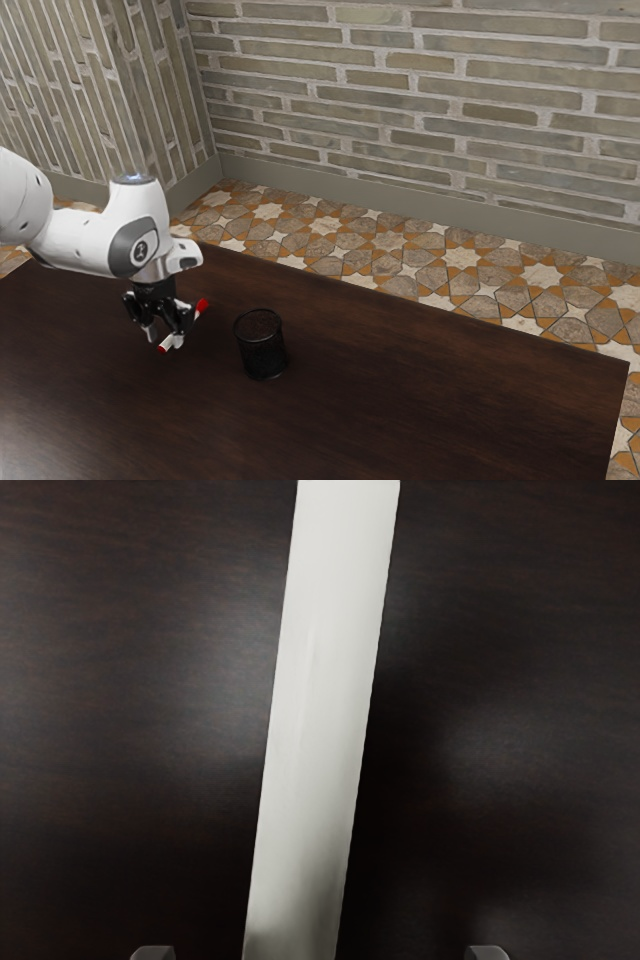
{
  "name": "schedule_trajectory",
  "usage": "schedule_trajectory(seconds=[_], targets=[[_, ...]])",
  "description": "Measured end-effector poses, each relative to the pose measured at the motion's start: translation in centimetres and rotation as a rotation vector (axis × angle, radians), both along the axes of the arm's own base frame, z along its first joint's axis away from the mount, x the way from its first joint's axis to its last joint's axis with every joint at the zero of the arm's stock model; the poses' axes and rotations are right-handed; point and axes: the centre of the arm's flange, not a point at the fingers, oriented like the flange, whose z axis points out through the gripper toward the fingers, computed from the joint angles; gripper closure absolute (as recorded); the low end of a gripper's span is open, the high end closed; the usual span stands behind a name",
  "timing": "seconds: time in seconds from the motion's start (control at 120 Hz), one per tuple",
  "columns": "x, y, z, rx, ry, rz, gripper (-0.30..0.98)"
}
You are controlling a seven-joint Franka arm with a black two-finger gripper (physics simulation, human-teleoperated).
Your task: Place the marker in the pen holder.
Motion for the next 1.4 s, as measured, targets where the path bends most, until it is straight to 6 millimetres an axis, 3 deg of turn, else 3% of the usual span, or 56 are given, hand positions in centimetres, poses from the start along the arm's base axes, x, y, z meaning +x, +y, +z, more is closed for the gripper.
schedule_trajectory(seconds=[0.317, 0.908, 1.033, 1.075, 1.15, 1.208, 1.275, 1.342, 1.4], targets=[[0.8, -0.3, -0.7, 0.000, -0.022, -0.078, 0.55], [2.4, 0.8, -1.1, -0.026, -0.029, -0.110, 0.71], [2.5, 0.2, -0.5, -0.029, -0.029, -0.124, 0.75], [2.6, -0.2, 0.8, -0.028, -0.043, -0.131, 0.76], [3.0, -1.9, 5.8, -0.022, -0.105, -0.167, 0.77], [2.7, -5.1, 11.1, -0.011, -0.162, -0.234, 0.78], [0.5, -9.4, 16.5, -0.013, -0.214, -0.319, 0.78], [-2.1, -14.1, 19.5, -0.020, -0.229, -0.408, 0.78], [-3.6, -17.7, 20.8, -0.023, -0.223, -0.472, 0.78]])
